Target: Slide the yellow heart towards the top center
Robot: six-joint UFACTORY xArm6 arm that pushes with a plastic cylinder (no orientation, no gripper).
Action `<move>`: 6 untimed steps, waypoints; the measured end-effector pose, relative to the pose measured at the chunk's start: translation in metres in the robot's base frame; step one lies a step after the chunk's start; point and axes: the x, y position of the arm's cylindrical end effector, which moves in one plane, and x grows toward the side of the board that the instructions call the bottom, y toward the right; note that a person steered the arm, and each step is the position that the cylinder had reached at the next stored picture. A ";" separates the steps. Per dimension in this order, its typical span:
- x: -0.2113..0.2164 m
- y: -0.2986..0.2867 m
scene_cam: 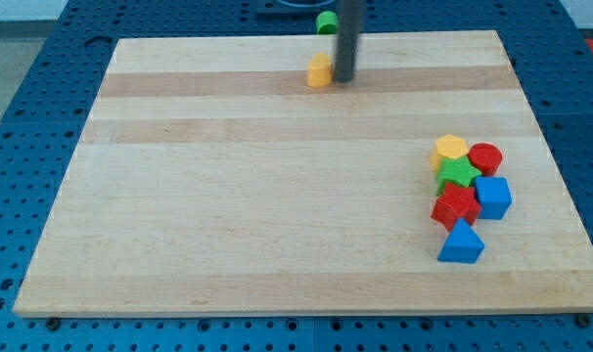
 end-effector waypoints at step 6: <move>-0.057 -0.214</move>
